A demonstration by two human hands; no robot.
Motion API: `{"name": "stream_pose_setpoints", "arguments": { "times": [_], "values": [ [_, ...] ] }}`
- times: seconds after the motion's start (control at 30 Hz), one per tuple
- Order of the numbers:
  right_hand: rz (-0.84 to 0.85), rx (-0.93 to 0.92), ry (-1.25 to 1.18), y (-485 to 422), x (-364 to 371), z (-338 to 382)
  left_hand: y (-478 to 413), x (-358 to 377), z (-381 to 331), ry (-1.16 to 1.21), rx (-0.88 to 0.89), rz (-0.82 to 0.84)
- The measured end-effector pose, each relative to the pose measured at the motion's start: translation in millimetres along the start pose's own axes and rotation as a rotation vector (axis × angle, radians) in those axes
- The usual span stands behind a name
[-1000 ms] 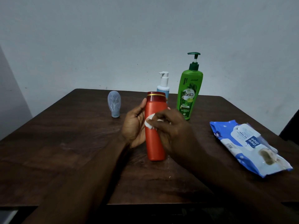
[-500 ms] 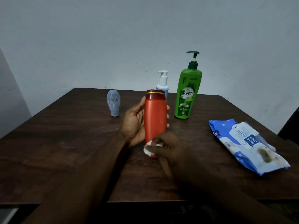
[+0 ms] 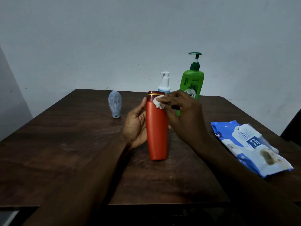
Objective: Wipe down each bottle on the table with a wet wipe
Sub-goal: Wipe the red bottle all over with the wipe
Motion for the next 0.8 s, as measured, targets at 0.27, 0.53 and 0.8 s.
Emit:
{"name": "stream_pose_setpoints", "arguments": {
  "times": [0.27,0.53,0.8],
  "values": [
    [0.156,0.151,-0.04,65.9,-10.6,10.6,-1.3,-5.1,0.7,-0.046,-0.007,0.011],
    [0.305,0.163,-0.111,98.0,-9.7,21.2,-1.7,-3.1,-1.0,-0.078,0.003,-0.011],
    [0.211,0.053,-0.035,43.7,2.9,31.3,6.6,0.5,-11.1,-0.025,0.003,-0.057]
  ]
}}
Point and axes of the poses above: each hand's wrist, its own y-axis away from the middle knuckle, its own x-axis out of the palm, z = x × y, the point moved 1 cm from there along -y, towards the middle knuckle, and after that the axes turned 14 degrees about -y, right-handed, at the moved point
